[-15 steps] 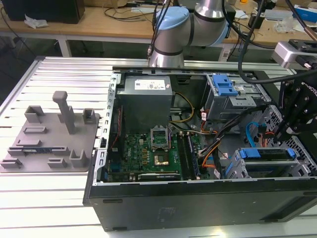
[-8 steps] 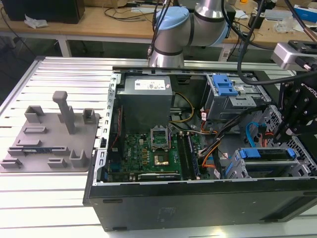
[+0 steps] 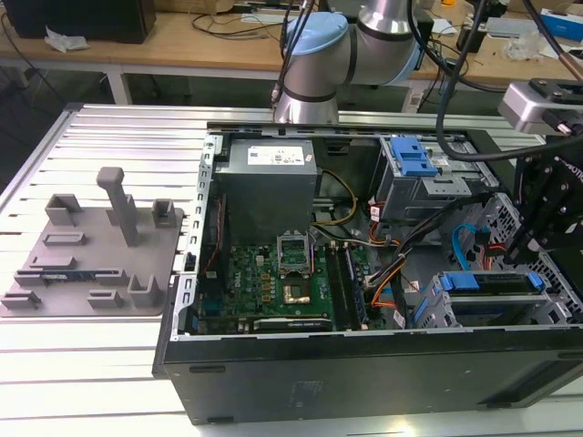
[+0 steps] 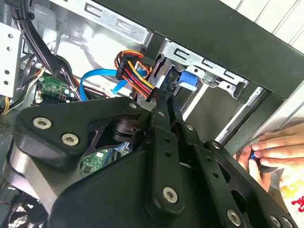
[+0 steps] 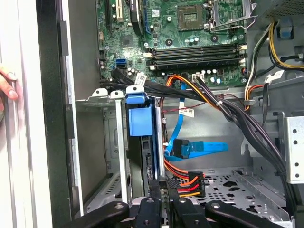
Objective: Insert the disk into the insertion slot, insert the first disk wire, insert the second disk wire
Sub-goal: 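Insert the first disk wire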
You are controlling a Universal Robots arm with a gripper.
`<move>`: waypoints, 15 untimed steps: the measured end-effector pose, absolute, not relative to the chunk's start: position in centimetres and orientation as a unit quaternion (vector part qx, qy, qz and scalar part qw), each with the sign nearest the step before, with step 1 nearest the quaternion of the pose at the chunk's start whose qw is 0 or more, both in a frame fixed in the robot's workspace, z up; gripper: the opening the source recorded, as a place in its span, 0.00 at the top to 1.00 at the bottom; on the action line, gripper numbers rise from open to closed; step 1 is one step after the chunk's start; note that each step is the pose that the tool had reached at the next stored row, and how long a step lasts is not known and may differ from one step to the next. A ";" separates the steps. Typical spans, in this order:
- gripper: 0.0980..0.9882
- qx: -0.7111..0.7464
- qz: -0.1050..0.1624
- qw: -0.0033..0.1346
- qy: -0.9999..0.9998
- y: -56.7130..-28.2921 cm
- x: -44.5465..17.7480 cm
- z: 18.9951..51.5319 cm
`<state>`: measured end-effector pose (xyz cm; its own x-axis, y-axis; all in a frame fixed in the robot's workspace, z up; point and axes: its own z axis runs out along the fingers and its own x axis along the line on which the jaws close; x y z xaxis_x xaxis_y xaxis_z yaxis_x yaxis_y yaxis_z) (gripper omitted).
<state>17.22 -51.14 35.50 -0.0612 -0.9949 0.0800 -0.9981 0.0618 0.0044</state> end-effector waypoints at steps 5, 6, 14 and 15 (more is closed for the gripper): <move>0.93 0.682 0.026 0.031 -0.730 -51.1 17.1 35.5; 0.93 0.681 0.027 0.032 -0.731 -51.1 17.1 35.5; 0.93 0.680 0.028 0.033 -0.732 -51.1 17.1 35.4; 0.93 0.680 0.028 0.033 -0.732 -51.1 17.1 35.4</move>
